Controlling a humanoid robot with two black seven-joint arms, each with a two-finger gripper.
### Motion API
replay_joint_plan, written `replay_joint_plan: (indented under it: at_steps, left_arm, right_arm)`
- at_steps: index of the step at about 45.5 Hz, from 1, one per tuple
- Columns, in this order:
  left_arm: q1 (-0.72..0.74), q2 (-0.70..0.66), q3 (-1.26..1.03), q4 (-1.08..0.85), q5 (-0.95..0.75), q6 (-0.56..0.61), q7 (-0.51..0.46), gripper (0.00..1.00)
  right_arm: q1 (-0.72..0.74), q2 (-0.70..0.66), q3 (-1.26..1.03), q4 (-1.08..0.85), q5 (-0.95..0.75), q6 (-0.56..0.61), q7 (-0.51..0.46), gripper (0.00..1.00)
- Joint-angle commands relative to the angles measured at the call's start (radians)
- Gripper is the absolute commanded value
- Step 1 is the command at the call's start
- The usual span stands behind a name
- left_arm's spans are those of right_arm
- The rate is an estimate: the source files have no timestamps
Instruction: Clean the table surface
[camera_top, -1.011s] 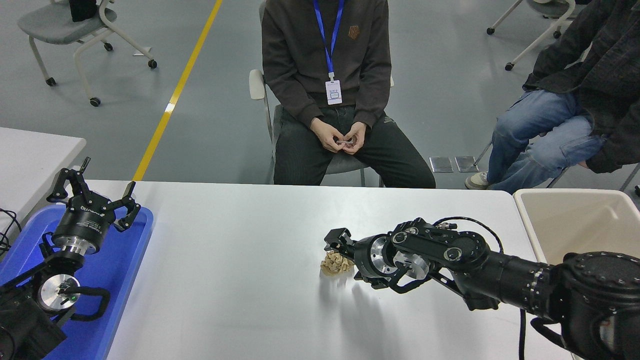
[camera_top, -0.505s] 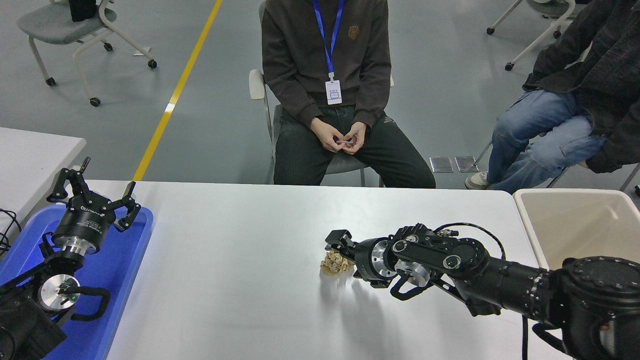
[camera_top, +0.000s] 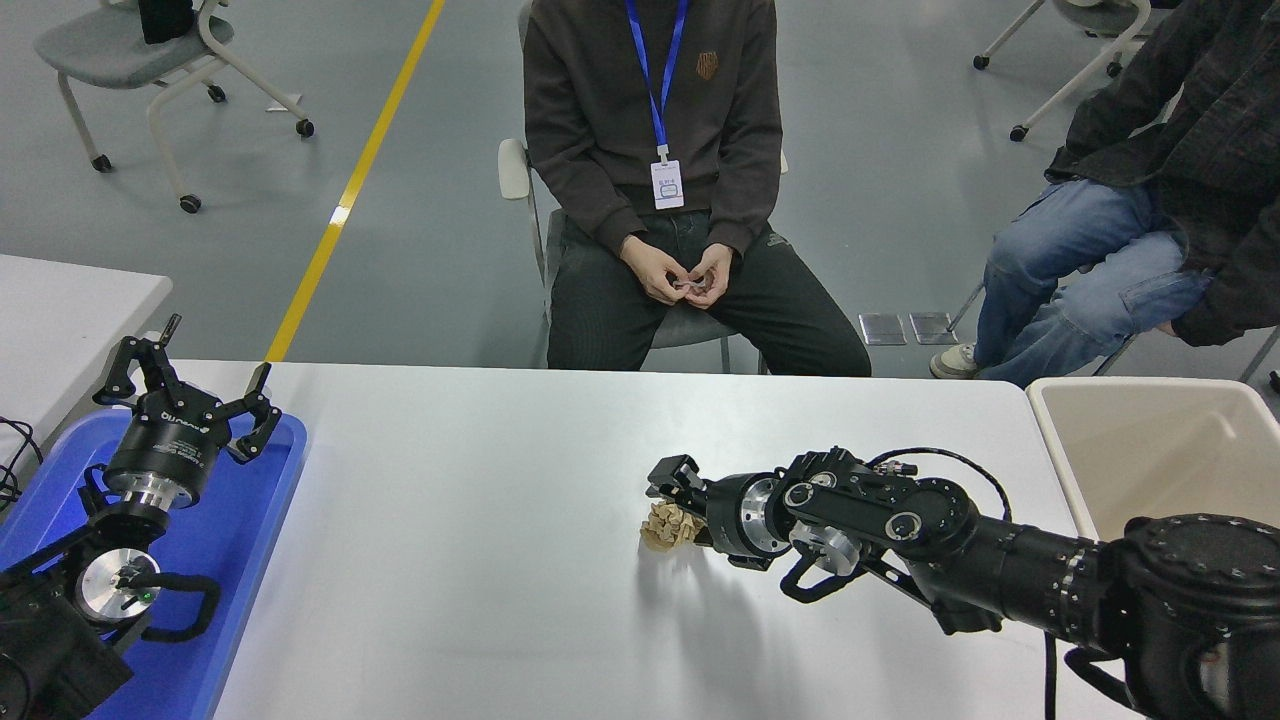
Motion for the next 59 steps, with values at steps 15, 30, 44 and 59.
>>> replay_joint_plan:
  at_steps: [15,30,44,59]
  left_arm:
    - [0.000,0.000,0.000,0.000,0.000,0.000,-0.001,1.00]
    - [0.000,0.000,0.001,0.000,0.000,0.000,0.001,1.00]
    - [0.000,0.000,0.002,0.001,0.000,0.000,0.001,1.00]
    - [0.000,0.000,0.002,0.001,0.000,0.000,-0.001,1.00]
  right_arm:
    - [-0.006,0.000,-0.030,0.002,-0.072,0.005,0.040,0.00]
    - [-0.013,0.000,-0.036,-0.017,-0.072,-0.005,0.061,0.00]
    - [0.015,0.000,-0.039,0.025,-0.072,0.044,0.055,0.00]
    - [0.064,-0.005,-0.016,0.159,-0.072,0.204,0.058,0.00]
